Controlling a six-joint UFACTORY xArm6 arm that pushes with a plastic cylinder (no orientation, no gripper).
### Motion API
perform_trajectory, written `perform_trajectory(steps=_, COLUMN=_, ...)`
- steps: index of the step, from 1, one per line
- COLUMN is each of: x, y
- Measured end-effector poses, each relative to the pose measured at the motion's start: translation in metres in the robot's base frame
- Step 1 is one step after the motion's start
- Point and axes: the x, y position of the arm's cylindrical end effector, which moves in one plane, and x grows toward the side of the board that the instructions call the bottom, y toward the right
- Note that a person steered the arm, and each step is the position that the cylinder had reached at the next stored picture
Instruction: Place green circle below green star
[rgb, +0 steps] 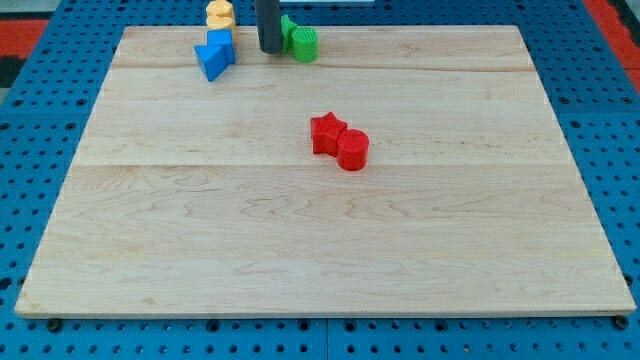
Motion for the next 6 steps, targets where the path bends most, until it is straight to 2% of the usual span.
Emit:
perform_trajectory(steps=2, x=-0.004, y=0.008)
perform_trajectory(steps=6, x=-0.002, y=0.061)
